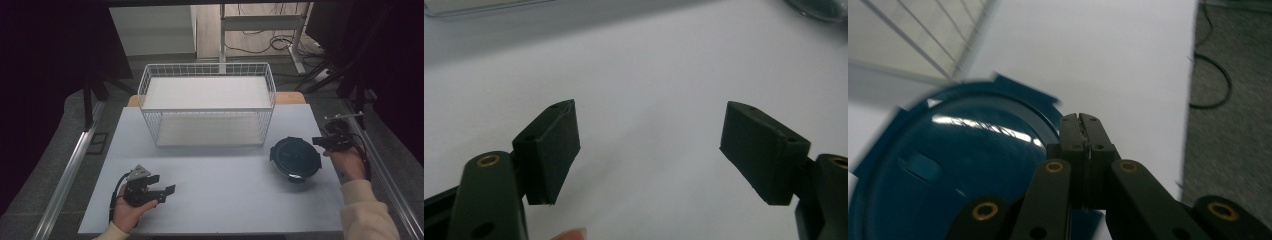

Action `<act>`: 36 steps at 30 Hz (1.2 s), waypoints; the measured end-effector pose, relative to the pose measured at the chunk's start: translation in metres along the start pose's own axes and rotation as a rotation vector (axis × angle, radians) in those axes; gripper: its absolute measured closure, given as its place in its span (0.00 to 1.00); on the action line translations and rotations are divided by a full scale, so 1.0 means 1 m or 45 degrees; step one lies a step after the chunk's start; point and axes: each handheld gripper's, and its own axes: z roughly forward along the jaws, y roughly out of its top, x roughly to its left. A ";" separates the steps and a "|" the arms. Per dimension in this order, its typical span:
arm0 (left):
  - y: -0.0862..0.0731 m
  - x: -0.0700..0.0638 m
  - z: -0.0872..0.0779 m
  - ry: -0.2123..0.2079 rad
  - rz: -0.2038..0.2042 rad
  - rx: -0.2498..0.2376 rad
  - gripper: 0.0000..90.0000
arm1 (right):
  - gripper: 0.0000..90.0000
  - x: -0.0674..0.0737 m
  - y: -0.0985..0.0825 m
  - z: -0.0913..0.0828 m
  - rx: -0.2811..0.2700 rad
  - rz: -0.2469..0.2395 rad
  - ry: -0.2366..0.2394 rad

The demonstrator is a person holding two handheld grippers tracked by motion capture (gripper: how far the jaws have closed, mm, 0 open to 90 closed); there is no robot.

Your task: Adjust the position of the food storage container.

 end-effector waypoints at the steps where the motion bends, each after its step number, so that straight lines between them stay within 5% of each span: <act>1: 0.000 0.000 0.000 0.000 0.000 0.001 0.26 | 1.00 -0.004 -0.004 0.000 0.007 0.006 -0.006; 13: 0.000 -0.002 0.001 -0.005 0.003 0.013 0.26 | 0.99 -0.023 -0.025 0.018 0.097 0.033 -0.064; 36: 0.001 -0.001 0.003 0.002 0.005 0.019 0.26 | 1.00 -0.010 -0.016 0.029 0.156 -0.078 -0.020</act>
